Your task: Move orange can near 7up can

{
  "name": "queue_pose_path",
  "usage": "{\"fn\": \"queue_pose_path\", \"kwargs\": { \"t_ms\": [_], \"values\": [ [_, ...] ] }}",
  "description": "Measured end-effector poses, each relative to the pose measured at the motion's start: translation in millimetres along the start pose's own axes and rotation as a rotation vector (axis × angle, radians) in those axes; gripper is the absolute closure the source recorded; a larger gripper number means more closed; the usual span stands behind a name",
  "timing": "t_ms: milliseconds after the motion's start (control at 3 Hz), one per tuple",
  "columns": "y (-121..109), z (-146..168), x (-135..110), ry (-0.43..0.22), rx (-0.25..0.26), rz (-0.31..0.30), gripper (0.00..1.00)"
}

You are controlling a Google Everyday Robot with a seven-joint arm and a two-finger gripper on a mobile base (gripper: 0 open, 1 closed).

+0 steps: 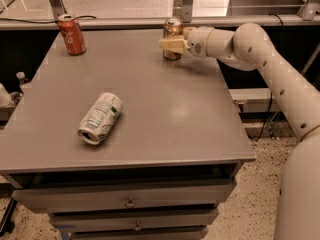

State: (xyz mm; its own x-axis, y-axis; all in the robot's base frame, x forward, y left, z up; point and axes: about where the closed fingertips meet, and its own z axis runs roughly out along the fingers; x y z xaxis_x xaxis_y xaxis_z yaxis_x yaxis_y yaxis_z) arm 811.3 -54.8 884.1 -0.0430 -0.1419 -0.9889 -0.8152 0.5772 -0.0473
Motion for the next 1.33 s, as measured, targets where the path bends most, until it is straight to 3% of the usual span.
{"fn": "queue_pose_path", "kwargs": {
  "t_ms": [667, 1000, 1333],
  "values": [
    [22.6, -11.4, -11.6, -0.024, -0.038, 0.010, 0.86],
    [54.0, -32.9, -24.9, -0.051, -0.084, 0.016, 1.00],
    [99.2, -63.0, -39.2, -0.074, -0.142, 0.022, 1.00]
  ]
}}
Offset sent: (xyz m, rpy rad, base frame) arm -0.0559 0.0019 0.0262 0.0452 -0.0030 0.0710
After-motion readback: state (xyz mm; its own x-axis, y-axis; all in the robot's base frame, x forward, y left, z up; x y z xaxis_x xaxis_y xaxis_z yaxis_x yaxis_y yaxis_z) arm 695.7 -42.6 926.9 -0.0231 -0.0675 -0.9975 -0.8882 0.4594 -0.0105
